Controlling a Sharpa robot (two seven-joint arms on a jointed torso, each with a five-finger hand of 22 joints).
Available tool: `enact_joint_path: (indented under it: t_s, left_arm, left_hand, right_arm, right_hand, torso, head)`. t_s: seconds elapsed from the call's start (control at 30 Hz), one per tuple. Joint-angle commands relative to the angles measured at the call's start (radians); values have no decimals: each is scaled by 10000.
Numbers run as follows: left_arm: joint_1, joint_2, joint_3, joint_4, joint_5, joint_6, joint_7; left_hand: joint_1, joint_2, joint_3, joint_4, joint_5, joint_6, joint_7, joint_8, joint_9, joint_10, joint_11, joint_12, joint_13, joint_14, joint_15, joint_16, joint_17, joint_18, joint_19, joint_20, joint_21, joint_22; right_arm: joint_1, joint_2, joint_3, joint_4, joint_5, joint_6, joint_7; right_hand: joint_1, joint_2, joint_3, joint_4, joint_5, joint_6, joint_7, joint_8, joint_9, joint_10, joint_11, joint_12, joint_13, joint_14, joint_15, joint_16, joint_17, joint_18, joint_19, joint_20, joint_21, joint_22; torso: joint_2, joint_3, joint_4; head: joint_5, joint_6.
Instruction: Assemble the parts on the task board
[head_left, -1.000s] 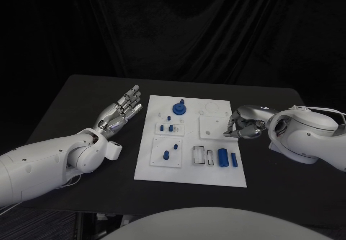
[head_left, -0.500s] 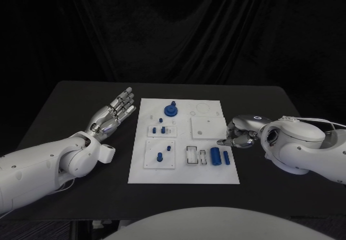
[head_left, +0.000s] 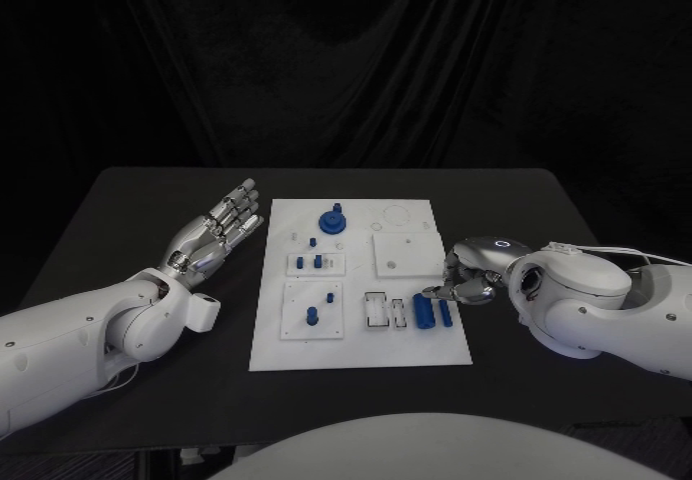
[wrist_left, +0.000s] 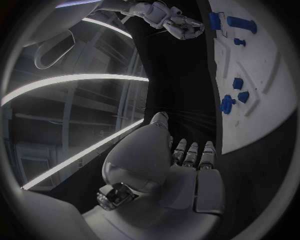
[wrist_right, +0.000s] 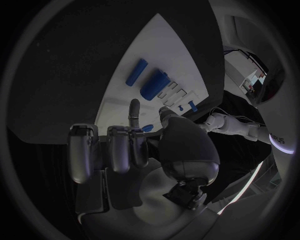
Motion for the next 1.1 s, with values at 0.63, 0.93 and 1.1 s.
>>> enact_joint_path:
  t_s: [0.63,0.93,1.1]
  left_arm:
    - [-39,9,9,-55,-23,410,678]
    - [-71,22,9,-88,-23,499,610]
    - [-82,14,9,-81,-23,521,557]
  left_hand:
    - [311,0,190,-53,233,81,254,-33,8,4,185,91,9,-3,163,-36,-17,172,25,178,-27,36]
    - [389,-14,253,-84,283,93,311,-32,9,-3,221,77,6,-3,214,-36,-17,170,29,223,-24,41]
    - [428,-26,287,-102,298,121,374,-27,14,-8,249,66,4,-3,233,-36,-17,170,30,243,-24,38]
  right_arm:
    - [-604,530,1,-428,-380,-191,-283]
    - [-823,729,2,-592,-405,-168,-209]
    - [-878,826,2,-665,-407,-214,-127]
  right_hand:
    - [-68,32,85,-9,-93,56,-12,-83,50,1041,-93,25,2631,859,-55,-21,1713,-47,750,-76,-80,2392]
    - [-83,76,119,-7,-156,49,-5,-121,74,1041,-86,25,2631,849,-53,-42,1673,-38,733,-73,-111,2380]
    - [-42,117,159,-29,-173,50,-1,-151,91,1041,-83,25,2631,846,-51,-46,1664,-35,726,-70,-120,2376]
  torso:
    - [3,-29,33]
    - [16,-24,26]
    - [5,-25,29]
  head:
    - [-16,-1]
    - [28,-1]
    - [38,-1]
